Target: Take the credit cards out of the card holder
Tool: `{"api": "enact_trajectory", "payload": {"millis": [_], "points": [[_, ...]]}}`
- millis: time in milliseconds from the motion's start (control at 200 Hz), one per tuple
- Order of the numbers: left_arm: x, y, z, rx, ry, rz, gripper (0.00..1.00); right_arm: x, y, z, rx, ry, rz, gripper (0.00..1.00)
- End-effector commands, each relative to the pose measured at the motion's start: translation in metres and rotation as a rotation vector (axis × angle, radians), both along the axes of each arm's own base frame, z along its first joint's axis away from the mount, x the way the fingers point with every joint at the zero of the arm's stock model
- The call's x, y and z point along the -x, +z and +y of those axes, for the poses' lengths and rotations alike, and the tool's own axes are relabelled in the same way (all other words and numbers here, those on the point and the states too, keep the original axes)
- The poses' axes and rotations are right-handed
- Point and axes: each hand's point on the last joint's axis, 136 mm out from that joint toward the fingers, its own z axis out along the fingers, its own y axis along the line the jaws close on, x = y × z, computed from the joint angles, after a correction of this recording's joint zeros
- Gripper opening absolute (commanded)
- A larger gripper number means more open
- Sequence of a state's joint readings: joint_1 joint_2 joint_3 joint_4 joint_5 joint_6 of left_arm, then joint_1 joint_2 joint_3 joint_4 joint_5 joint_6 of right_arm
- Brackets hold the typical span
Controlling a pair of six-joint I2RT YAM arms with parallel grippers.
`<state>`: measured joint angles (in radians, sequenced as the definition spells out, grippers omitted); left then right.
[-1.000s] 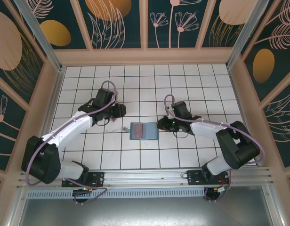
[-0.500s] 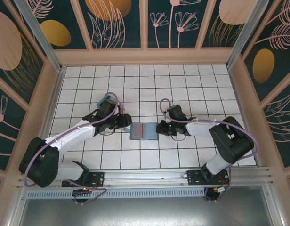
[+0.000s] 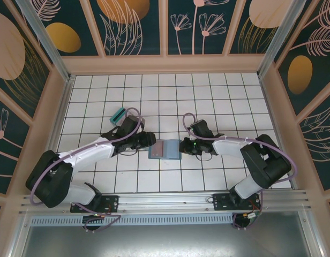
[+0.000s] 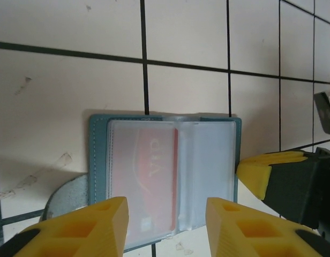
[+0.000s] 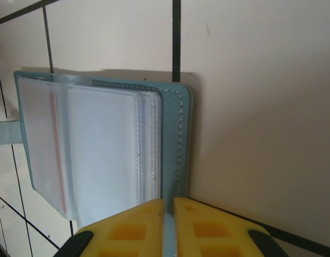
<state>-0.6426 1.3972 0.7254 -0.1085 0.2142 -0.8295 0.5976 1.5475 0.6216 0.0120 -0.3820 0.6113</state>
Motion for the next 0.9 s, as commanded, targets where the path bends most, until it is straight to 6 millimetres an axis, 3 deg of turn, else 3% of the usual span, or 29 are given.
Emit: {"api": "enact_trajectory", "payload": {"millis": [0, 375, 891], "points": [[0.006, -0.013, -0.007, 0.017, -0.005, 0.044, 0.42, 0.005, -0.01, -0.002, 0.02, -0.003, 0.02, 0.13], [0.014, -0.043, -0.011, -0.028, -0.025, 0.102, 0.41, 0.004, -0.011, 0.001, 0.012, 0.001, 0.028, 0.13], [0.018, -0.064, -0.009, -0.08, -0.042, 0.143, 0.42, 0.004, -0.012, 0.001, 0.01, -0.002, 0.03, 0.13]]}}
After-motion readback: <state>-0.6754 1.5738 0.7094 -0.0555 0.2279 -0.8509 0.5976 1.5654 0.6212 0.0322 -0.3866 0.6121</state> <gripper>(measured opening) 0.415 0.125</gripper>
